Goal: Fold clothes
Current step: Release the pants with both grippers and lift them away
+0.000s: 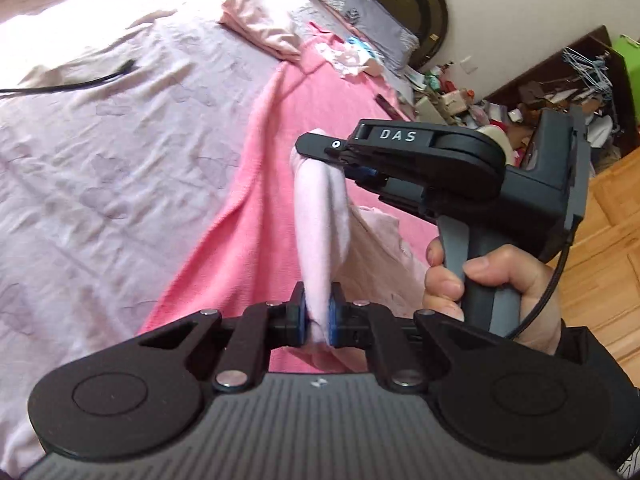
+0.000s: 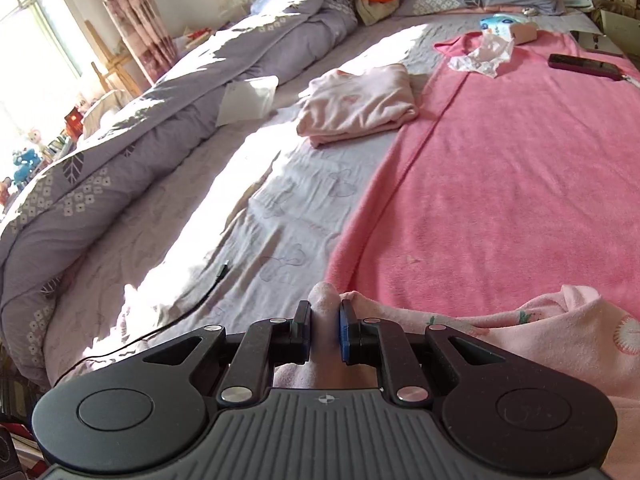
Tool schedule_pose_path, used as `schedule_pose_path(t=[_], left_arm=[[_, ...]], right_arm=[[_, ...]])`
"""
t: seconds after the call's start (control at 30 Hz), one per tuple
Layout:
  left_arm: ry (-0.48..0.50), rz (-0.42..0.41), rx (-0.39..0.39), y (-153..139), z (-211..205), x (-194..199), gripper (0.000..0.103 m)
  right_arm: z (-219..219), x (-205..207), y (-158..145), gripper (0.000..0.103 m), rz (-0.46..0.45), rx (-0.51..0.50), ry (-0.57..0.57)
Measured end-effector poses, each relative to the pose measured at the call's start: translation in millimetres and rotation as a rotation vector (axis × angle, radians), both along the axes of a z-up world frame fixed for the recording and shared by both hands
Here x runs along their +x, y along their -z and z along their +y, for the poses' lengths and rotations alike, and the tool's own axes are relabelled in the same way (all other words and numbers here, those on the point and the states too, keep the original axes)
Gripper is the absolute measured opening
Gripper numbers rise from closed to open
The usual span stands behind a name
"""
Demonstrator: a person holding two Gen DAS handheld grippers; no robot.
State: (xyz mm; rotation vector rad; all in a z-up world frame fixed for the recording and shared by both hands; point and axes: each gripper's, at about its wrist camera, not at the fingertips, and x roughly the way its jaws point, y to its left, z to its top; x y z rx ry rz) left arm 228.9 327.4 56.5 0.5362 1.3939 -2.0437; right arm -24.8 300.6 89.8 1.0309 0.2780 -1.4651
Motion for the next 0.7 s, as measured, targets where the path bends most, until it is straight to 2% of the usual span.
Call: schedule_pose_path(t=[0.1,0.17,0.2,0.23,0.3,0.37,0.4,0.47,0.57,0.67,0.7], left_arm=[[-0.089,-0.071,0.094,26,-9,32,0.012],[-0.108,-0.086,0.116,34,-8,46,0.026],[-0.116,-0.089,0.119,34,-6,52,0.033],[-0.116,-0.092,0.110,32,-4,57,0.036],[-0.115,-0.125,0.082,28,0,65,0.040],[-0.133,-0.195,0.059,24,3,77,0.034],[-0.133,-0.230,0.033,19,4,82,0.031],[-0.122,-0.299,-0.040,7,7,87,0.032],[-0.044,-0.423,-0.204,-17,6,74,0.033],[0.083,-0.373,-0.343,-35,4,42,0.036],[0.129,-0.348,-0.378,-37,5,28,0.042]], right_arm=[[-28,38,38,0.020,-0.007,0.034,-0.107],[-35,63,54,0.024,0.073,0.000,-0.165],[-37,75,61,0.034,0.119,-0.023,-0.192],[-37,81,56,0.049,0.135,-0.042,-0.222],[-26,83,35,0.054,0.146,-0.105,-0.256],[1,73,11,0.062,0.181,-0.206,-0.232],[15,68,3,0.066,0.219,-0.233,-0.217],[47,54,-9,0.066,0.315,-0.248,-0.205],[96,38,3,0.066,0.480,-0.157,-0.231],[138,30,36,0.066,0.585,-0.004,-0.275],[155,26,41,0.067,0.592,-0.018,-0.260]])
